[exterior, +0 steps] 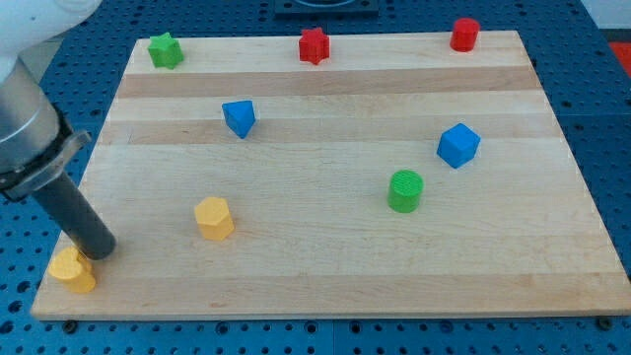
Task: Move the blue triangle towards the yellow hexagon
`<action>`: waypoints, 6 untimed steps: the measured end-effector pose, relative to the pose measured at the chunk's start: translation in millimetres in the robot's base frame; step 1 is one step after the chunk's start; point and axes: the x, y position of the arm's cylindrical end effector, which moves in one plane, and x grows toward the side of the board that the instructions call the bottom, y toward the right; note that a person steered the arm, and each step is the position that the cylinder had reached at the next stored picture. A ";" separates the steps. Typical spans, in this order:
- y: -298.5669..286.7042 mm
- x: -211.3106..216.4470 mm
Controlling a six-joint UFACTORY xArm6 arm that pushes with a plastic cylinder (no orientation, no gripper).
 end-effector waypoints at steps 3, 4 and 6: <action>60.4 -228.9; 115.0 -221.0; 146.8 -182.3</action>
